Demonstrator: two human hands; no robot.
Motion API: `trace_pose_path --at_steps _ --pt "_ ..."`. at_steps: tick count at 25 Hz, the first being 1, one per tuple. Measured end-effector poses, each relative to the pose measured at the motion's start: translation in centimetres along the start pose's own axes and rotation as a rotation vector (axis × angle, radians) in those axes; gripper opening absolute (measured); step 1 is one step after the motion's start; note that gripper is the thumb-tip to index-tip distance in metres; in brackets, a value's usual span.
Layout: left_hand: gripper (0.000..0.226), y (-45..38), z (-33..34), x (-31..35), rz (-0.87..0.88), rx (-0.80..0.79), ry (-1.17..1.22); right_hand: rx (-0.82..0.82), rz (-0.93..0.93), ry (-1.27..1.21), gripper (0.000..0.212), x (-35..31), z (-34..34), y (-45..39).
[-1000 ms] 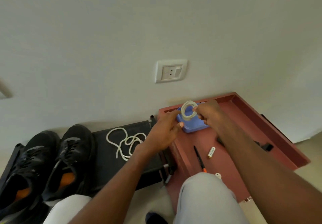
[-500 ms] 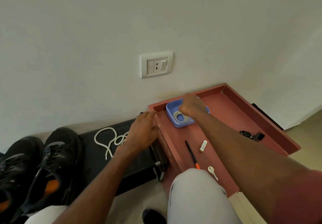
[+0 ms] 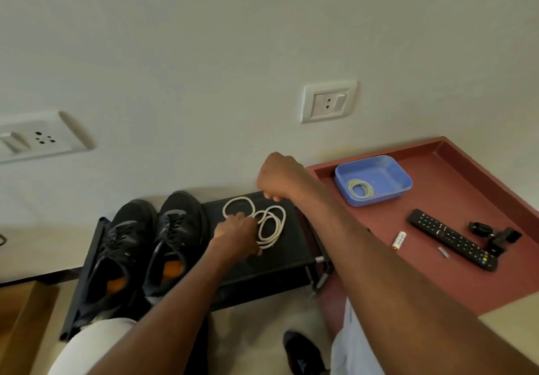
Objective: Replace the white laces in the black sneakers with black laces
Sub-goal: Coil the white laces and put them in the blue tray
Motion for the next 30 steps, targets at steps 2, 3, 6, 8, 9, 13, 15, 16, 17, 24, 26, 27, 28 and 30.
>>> trace_pose_path --at_steps 2,3,6,8,9,13,15,16,17,24,26,27,28,30 --pt "0.047 0.2 1.7 -0.8 0.036 -0.028 -0.067 -0.064 -0.022 0.109 0.010 -0.2 1.4 -0.2" --pt "0.039 0.3 2.1 -1.2 0.047 -0.019 -0.065 -0.086 -0.024 0.121 0.008 -0.2 1.5 -0.2" --pt "0.023 -0.3 1.2 -1.9 0.071 0.000 0.087 -0.043 -0.052 0.170 0.013 -0.4 0.5 -0.6" --pt "0.017 -0.9 -0.8 -2.7 0.042 0.040 0.283 -0.030 -0.050 0.199 0.022 -0.5 0.4 -0.7" --pt "0.014 -1.2 -1.6 -3.4 0.016 0.077 0.348 -0.044 -0.050 0.211 0.024 -0.6 0.5 -0.7" --pt "0.028 -1.1 -0.4 -5.2 -0.022 0.060 0.272 -0.117 -0.054 0.218 0.022 -1.0 1.5 -1.0" --pt "0.037 -1.0 1.1 -5.1 -0.024 0.041 0.136 -0.139 -0.061 0.227 0.018 -1.3 2.1 -1.0" --pt "0.036 -1.2 1.4 -4.8 -0.034 0.061 0.110 -0.152 -0.060 0.232 0.018 -1.4 2.5 -1.0" --pt "0.034 -1.6 1.5 -4.6 -0.066 0.090 0.119 -0.168 -0.060 0.239 0.018 -1.5 2.9 -1.0" --pt "0.028 -2.6 1.1 -4.8 -0.227 0.202 0.225 -0.207 -0.078 0.283 0.020 -1.5 3.6 -1.0" --pt "0.016 -2.0 -1.2 -5.7 -0.223 0.217 0.618 -0.134 -0.111 0.282 0.032 -2.0 2.7 -1.0" --pt "0.010 -1.4 -2.6 -6.2 -0.212 0.205 0.905 -0.101 -0.143 0.255 0.040 -2.4 2.1 -0.9" --pt "0.005 -0.4 -4.1 -6.3 -0.172 0.154 1.219 -0.081 -0.189 0.200 0.049 -3.0 1.6 -0.7" --pt "0.007 2.7 -7.3 -5.7 0.047 -0.008 1.771 -0.096 -0.264 0.013 0.058 -4.3 1.1 -0.2"
Point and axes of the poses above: each hand's wrist, its own y-axis away from the middle knuckle, its own z-axis out of the palm, x = y × z, the point moved 7 cm from there along -y, towards the middle knuckle, and after that the axes turned 3 degrees about x, right-handed, at the moved point
